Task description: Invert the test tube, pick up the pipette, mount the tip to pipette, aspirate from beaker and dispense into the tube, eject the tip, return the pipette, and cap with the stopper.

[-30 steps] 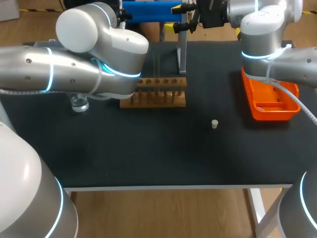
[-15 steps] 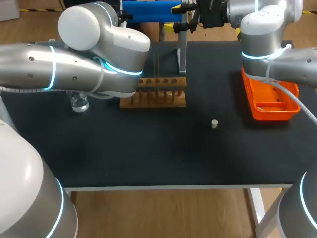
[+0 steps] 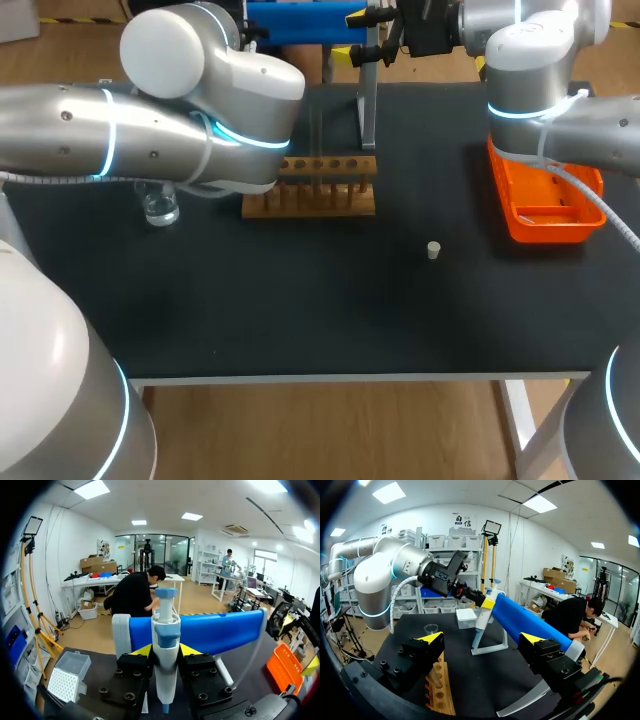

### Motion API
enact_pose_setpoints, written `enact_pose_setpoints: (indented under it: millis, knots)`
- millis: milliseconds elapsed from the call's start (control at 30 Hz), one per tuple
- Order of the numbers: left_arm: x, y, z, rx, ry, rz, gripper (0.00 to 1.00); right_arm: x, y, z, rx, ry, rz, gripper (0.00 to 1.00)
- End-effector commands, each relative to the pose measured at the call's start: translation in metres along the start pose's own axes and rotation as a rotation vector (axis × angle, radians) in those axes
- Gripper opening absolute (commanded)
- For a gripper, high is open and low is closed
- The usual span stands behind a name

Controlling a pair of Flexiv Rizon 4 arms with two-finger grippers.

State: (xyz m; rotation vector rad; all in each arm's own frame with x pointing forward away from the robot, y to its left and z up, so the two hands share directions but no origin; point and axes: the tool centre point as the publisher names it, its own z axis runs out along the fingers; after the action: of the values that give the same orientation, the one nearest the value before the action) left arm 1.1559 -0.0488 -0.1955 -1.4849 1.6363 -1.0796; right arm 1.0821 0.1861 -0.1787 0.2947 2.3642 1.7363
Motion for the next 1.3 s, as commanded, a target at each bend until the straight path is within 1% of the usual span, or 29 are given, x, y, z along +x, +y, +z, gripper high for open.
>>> enact_pose_setpoints:
  millis: [33,200,433,933,1300]
  knots:
    - [0.001,-0.004,0.000,0.004,-0.006,0.002,0.00,0.000,0.001,-0.001,0.003,0.000,0.000,1.00]
    - [0.001,-0.011,0.001,0.010,-0.009,0.009,0.00,0.000,0.001,-0.001,0.003,0.000,0.000,1.00]
    - [0.000,-0.012,0.005,0.002,-0.007,0.013,0.00,0.000,0.001,-0.001,0.003,0.000,0.000,1.00]
    - [-0.001,-0.011,0.018,-0.019,-0.009,0.013,0.00,0.000,0.001,-0.001,0.003,0.000,0.000,1.00]
    - [-0.004,-0.003,0.024,-0.042,-0.009,0.003,0.00,0.000,0.001,-0.001,0.003,0.000,0.000,1.00]
